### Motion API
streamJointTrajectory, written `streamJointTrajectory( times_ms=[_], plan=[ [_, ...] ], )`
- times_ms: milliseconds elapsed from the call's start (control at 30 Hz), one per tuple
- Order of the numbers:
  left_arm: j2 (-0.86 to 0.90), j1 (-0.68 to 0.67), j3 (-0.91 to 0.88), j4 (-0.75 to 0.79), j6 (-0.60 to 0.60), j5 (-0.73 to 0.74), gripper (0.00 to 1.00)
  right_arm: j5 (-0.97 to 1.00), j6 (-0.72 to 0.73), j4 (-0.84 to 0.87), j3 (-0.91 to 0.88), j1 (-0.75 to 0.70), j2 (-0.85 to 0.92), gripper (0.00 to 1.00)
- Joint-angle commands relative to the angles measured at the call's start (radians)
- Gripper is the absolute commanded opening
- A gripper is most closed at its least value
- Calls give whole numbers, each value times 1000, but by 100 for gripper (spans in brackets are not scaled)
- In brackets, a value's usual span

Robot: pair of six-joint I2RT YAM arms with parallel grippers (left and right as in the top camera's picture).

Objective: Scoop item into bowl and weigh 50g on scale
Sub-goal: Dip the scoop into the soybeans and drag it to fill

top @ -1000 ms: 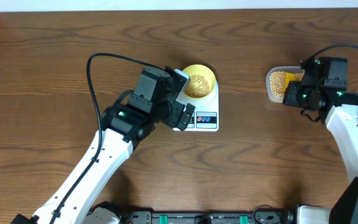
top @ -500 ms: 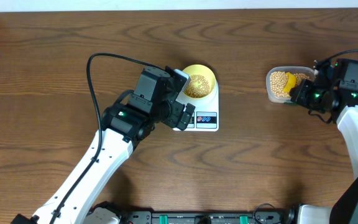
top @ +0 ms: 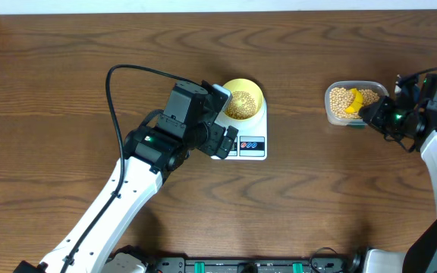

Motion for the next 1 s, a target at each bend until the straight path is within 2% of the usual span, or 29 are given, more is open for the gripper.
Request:
streamJointTrajectory(
  times_ms=[0,600,967],
  plan=[
    [-2,4,3,1,10,-13,98,-40,37,5,10,-20,5,1],
    [-2,4,3,1,10,-13,98,-204,37,-2,10,-80,5,1],
    [-2,4,3,1,10,-13,98,-235,67,-30,10,-134,5,1]
  ],
)
